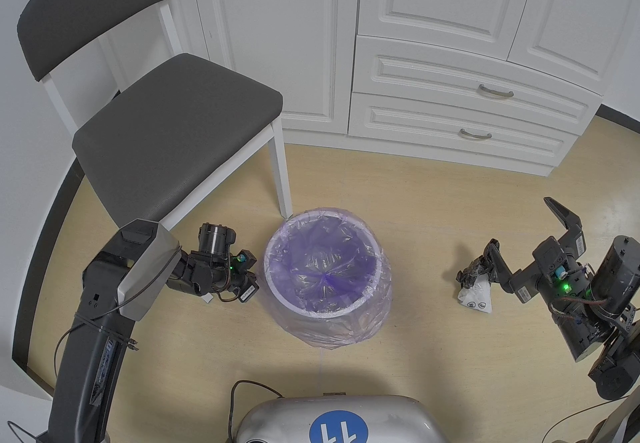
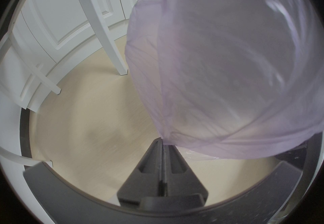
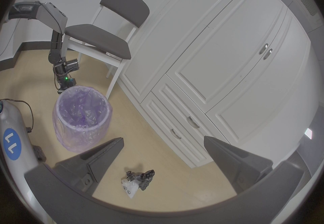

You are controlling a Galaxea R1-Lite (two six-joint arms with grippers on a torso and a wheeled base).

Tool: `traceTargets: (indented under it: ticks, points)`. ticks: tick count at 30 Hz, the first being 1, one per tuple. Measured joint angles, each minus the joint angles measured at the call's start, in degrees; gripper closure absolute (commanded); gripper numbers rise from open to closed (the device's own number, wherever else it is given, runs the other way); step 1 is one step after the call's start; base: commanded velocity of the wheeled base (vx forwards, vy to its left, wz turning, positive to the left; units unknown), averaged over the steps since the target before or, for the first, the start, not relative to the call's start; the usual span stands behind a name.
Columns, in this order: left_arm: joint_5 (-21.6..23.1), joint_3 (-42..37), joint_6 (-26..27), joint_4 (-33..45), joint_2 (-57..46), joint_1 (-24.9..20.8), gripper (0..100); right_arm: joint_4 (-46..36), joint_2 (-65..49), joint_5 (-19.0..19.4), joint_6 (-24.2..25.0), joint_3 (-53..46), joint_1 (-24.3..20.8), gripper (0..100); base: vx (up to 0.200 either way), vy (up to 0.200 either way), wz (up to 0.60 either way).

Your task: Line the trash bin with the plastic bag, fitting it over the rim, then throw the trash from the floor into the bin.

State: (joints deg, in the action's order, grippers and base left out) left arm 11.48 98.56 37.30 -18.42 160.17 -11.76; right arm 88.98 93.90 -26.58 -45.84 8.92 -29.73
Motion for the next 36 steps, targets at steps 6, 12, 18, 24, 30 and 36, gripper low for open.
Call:
traceTargets:
  ticks: [6,12,18,24,30,36]
  points:
    - [-0.24,0.28,0.00,-0.02,0.06,-0.20,100,0.00,0.30,-0.09,0.77,-0.16,1.13,0,0.000,0.000,0.00]
    - [-0.29,2.10,0.00,0.85,0.57,-0.35,0,-0.02,4.33,-0.02,0.22,1.66,8.87,0,0.000,0.000,0.00]
    - [-0.32,5.46,-0.02,2.41,1.29,-0.46,0,0.00,8.94,0.33,0.00,6.03,16.54,0,0.000,0.000,0.00]
    - [-0.56,0.52,0.13,2.66,-0.99,-0.46,0,0.00,10.64,1.05,0.05,7.63,19.13,0,0.000,0.000,0.00]
    - [-4.38,-9.73,0.55,2.50,-6.56,-0.68,0,0.00,10.91,1.80,0.16,7.94,20.03,0,0.000,0.000,0.00]
    - [-7.68,-21.93,1.23,0.77,-14.71,-1.02,0,0.00,10.09,2.15,0.24,7.50,20.26,0,0.000,0.000,0.00]
